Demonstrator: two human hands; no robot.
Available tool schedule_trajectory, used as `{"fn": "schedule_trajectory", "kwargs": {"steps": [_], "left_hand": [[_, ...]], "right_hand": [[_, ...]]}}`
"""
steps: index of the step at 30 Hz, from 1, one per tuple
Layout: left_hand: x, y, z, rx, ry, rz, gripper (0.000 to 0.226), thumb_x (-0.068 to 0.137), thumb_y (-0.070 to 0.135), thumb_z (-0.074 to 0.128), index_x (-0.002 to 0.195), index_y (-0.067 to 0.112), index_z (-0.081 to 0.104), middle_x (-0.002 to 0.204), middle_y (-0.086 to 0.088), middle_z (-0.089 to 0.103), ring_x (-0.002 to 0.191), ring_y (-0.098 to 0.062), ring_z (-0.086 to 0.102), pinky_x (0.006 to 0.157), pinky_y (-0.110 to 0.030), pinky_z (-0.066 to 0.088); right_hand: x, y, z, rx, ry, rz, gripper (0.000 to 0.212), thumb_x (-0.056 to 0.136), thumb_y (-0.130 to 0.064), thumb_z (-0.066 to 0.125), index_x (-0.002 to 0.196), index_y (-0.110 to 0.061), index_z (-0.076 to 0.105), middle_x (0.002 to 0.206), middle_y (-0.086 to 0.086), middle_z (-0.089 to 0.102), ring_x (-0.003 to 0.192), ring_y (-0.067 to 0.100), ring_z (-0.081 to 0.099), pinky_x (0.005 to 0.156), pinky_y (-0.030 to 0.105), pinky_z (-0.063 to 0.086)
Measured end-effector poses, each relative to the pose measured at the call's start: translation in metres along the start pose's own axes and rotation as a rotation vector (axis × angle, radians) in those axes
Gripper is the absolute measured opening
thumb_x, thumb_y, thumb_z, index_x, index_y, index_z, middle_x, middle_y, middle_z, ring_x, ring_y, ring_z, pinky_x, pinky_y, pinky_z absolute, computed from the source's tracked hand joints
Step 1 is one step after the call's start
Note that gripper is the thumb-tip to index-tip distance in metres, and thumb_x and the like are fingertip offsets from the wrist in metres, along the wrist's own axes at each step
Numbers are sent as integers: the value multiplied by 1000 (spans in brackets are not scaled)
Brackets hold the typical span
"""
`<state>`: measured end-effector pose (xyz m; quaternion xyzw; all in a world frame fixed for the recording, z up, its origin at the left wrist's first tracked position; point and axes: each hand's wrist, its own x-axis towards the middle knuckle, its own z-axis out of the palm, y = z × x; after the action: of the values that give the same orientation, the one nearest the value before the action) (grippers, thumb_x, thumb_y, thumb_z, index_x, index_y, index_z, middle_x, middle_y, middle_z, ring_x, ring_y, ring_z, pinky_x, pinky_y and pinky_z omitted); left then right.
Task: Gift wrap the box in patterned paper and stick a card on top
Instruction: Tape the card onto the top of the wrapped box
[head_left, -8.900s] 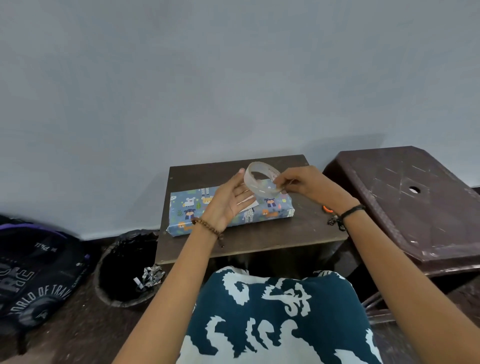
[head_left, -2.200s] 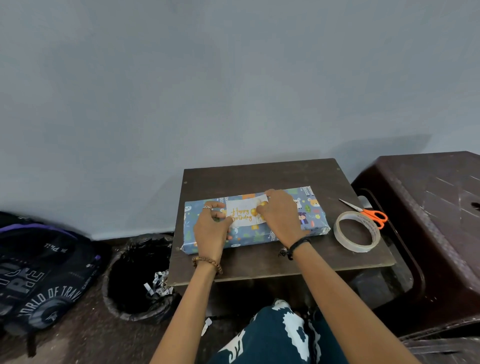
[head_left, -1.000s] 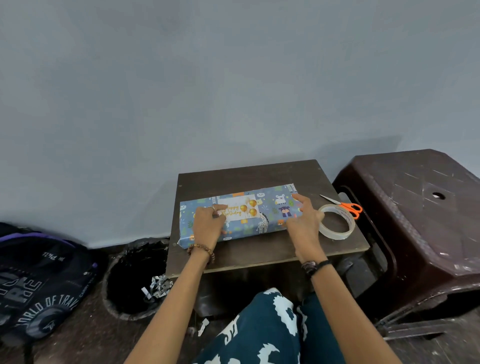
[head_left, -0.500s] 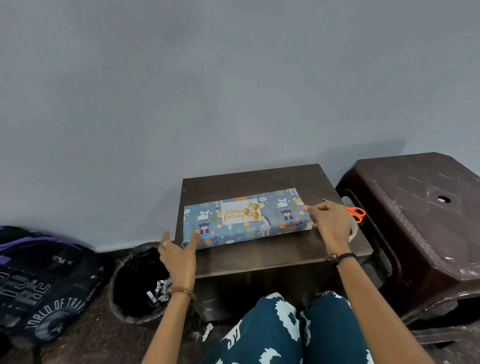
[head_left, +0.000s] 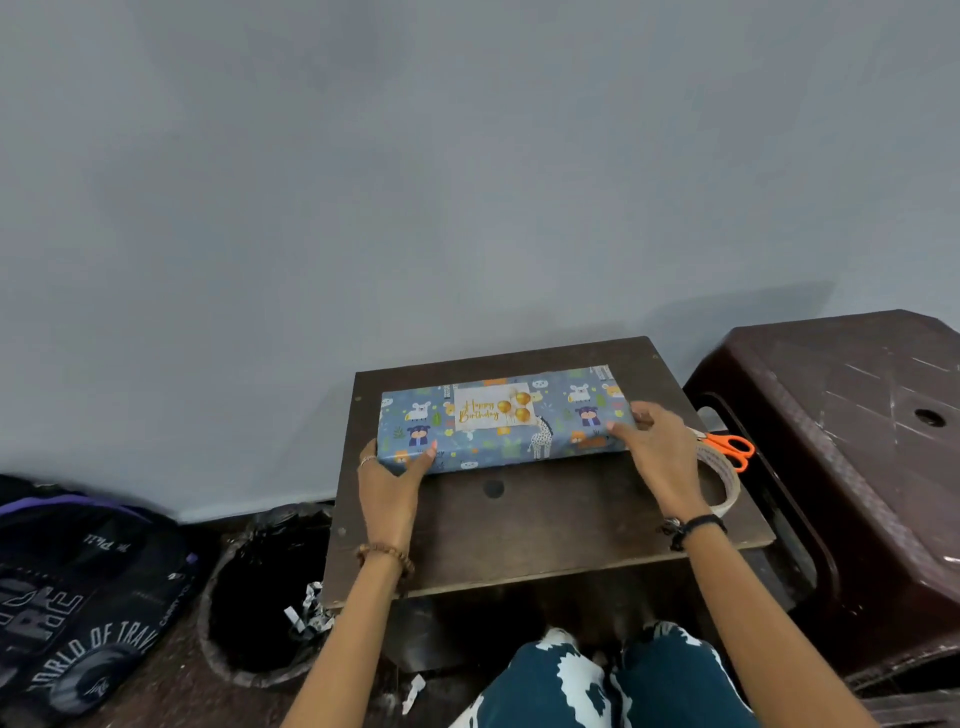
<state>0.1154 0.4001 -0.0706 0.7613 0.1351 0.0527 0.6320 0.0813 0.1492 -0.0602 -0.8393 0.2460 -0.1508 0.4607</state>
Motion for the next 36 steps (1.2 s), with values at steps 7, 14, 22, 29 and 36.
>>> {"fn": "schedule_trajectory", "kwargs": {"steps": [7, 14, 22, 29, 36], "left_hand": [[16, -1, 16, -30, -42, -15, 53, 78, 14, 73, 123, 8, 45, 105, 0, 53, 96, -13, 53, 78, -24, 43], [15, -17, 3, -3, -60, -57, 76, 79, 21, 73, 141, 9, 31, 125, -1, 52, 116, -14, 48, 93, -25, 37], [-18, -12, 1, -29, 8, -20, 41, 86, 9, 64, 121, 18, 44, 138, -8, 44, 127, -19, 43, 101, -29, 35], [-80, 0, 28, 21, 39, 32, 53, 89, 7, 58, 137, 12, 37, 142, -2, 28, 125, -13, 40, 99, -18, 25], [-100, 9, 59, -70, -234, -3, 29, 90, 5, 55, 113, 23, 51, 115, 6, 52, 112, -8, 49, 91, -18, 35]], "right_hand": [[-59, 4, 46, -365, -72, -569, 41, 95, -39, 35, 109, -13, 63, 110, 2, 59, 101, 18, 57, 87, 31, 48], [-85, 32, 57, -772, -267, -337, 76, 98, -50, 3, 123, -7, 59, 131, 16, 56, 121, 30, 54, 95, 52, 43], [-80, 21, 16, 250, -242, 14, 22, 92, -7, 54, 103, -19, 69, 113, -3, 62, 111, 11, 56, 90, 12, 38], [-87, -6, -4, 630, -284, 289, 6, 79, -16, 71, 78, -21, 73, 78, -12, 72, 85, 1, 61, 76, 16, 45], [-79, -6, 5, 695, -263, 340, 8, 73, -16, 76, 67, -17, 72, 69, -4, 66, 76, 12, 55, 82, 32, 44]]}}
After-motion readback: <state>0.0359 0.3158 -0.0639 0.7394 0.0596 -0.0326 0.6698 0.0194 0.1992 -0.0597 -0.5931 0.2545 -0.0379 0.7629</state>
